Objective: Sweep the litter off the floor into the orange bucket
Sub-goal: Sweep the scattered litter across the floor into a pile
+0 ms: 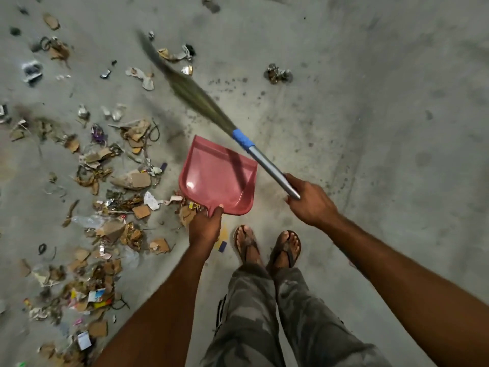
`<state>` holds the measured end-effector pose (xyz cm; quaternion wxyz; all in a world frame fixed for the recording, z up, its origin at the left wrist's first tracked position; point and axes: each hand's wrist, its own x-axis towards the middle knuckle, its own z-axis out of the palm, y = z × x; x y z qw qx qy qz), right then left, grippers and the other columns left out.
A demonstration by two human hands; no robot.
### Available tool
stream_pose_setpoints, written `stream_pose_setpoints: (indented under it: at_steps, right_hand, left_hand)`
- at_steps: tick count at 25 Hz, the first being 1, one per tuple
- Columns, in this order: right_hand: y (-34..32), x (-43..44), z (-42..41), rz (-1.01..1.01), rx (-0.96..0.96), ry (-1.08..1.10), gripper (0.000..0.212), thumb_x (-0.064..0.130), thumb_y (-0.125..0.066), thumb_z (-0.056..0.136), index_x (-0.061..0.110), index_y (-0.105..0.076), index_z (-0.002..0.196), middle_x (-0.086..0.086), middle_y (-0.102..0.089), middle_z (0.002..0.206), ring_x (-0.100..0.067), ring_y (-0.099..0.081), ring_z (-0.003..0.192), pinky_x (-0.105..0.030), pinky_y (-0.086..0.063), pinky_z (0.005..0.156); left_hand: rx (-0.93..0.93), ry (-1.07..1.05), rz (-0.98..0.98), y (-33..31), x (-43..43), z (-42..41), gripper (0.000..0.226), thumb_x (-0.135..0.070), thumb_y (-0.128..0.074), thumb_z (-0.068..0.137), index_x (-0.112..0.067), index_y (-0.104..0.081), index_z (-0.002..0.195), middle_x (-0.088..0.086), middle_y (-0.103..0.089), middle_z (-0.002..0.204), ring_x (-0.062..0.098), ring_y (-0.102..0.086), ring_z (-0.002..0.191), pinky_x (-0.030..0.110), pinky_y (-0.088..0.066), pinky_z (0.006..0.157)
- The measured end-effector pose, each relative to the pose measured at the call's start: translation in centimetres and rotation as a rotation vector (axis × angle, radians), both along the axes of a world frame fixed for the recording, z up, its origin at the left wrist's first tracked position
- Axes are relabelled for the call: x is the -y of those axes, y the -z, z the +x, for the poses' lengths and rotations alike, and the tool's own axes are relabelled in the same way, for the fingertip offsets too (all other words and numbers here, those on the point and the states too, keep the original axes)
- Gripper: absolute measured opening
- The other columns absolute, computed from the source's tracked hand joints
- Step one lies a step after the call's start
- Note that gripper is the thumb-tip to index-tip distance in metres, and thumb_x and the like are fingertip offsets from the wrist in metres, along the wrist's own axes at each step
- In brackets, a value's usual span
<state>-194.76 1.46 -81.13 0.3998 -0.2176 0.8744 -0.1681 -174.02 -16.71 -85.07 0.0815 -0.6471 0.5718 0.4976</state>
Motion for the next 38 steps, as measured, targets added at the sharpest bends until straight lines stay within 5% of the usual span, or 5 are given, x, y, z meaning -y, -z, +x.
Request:
stream_pose_setpoints:
  at_steps: [7, 10, 18, 32, 38]
  right_hand:
    - [2.1, -1.1, -10.1, 0.087, -0.079, 0.5, 0.05, 0.012, -0.06, 0.087, 0.017, -0.06, 0.136, -0.018, -0.072, 0.101, -0.036, -0.069, 0.08, -0.038, -0.06, 0.067]
    - [3.4, 4.0, -14.1, 0.222, 0.013, 0.353, 0.043, 0.01, -0.057, 0.083, 0.012, -0.064, 0.126, -0.012, -0.066, 0.083, -0.028, -0.066, 0.062, -0.026, -0.051, 0.044]
    - [1.0, 19.7, -11.6, 0.064, -0.024, -0.327, 0.071, 0.022, -0.059, 0.09, 0.04, -0.037, 0.155, -0.014, -0.069, 0.123, -0.035, -0.066, 0.105, -0.036, -0.053, 0.078]
    - [2.4, 9.8, -27.8, 0.186, -0.138, 0.478, 0.035, 0.014, -0.058, 0.085, 0.008, -0.061, 0.119, -0.021, -0.07, 0.095, -0.037, -0.069, 0.073, -0.045, -0.062, 0.067]
    - [5.9, 21.4, -35.1, 0.246, -0.081, 0.083, 0.042, 0.011, -0.059, 0.083, 0.006, -0.061, 0.125, -0.019, -0.068, 0.098, -0.036, -0.068, 0.078, -0.042, -0.061, 0.068]
  left_hand:
    - [-0.074, 0.079, 0.003, 1.0, 5.2, -9.8, 0.049, -0.059, -0.064, 0.079, -0.011, -0.067, 0.071, 0.008, -0.064, 0.058, 0.023, -0.056, 0.044, 0.03, -0.046, 0.051]
    - [-0.034, 0.108, 0.008, 2.4, 7.4, -10.6, 0.047, -0.056, -0.064, 0.082, -0.01, -0.068, 0.073, 0.01, -0.066, 0.062, 0.024, -0.058, 0.048, 0.03, -0.047, 0.052]
    - [0.077, 0.036, 0.039, 2.5, 13.3, -7.8, 0.044, -0.042, -0.068, 0.092, -0.007, -0.064, 0.065, 0.007, -0.058, 0.051, 0.022, -0.051, 0.04, 0.026, -0.044, 0.046]
    - [-0.139, 0.005, 0.09, 1.3, 17.4, -23.1, 0.041, -0.045, -0.068, 0.093, -0.01, -0.064, 0.072, 0.001, -0.059, 0.053, 0.017, -0.051, 0.041, 0.023, -0.04, 0.045]
    - [-0.049, -0.081, 0.077, 5.2, 19.9, -27.0, 0.044, -0.049, -0.067, 0.09, -0.007, -0.067, 0.075, 0.003, -0.061, 0.055, 0.021, -0.054, 0.044, 0.027, -0.044, 0.049]
